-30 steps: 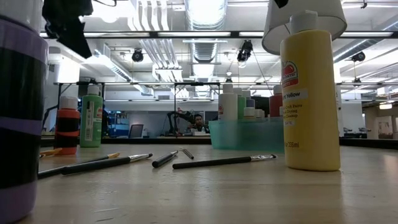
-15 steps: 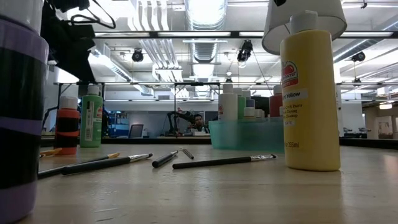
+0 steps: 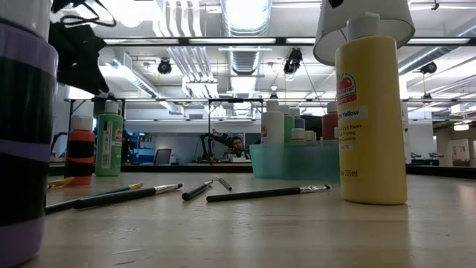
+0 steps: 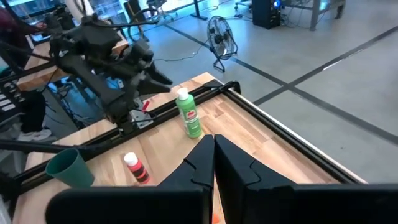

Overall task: Pick & Place Paint Supplies
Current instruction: Put the big green paint bottle into the green bin

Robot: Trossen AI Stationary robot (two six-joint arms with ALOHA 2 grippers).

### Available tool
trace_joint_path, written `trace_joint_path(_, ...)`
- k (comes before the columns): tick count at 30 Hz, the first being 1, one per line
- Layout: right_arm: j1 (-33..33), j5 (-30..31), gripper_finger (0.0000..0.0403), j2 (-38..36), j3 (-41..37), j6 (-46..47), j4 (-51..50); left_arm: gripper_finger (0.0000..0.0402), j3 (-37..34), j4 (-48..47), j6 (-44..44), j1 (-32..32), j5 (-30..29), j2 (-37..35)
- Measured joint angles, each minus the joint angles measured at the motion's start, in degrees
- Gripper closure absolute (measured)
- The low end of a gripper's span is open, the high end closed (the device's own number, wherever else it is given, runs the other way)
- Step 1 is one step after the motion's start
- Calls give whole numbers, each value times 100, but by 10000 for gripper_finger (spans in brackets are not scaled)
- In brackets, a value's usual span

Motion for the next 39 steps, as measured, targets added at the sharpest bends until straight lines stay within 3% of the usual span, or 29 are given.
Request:
trace_joint_path(3, -46, 14, 394, 0, 0, 0, 4, 234, -281, 412, -297, -6, 84, -109)
trace_joint_path(12, -62, 21, 394, 0, 0, 22, 10, 234, -1117, 1498, -109, 0, -131, -84)
trace_joint_path(17, -72, 30, 394, 0, 0, 22, 12, 234, -1181, 1621, -78, 0, -432, -48)
trace_joint_path(27, -108, 244, 394, 0, 0, -2, 15, 234, -1272, 2237, 622, 0, -368, -18)
trace_joint_path(39, -145, 288, 394, 0, 0, 15, 15, 234, -1813, 3497, 778, 3, -353, 262)
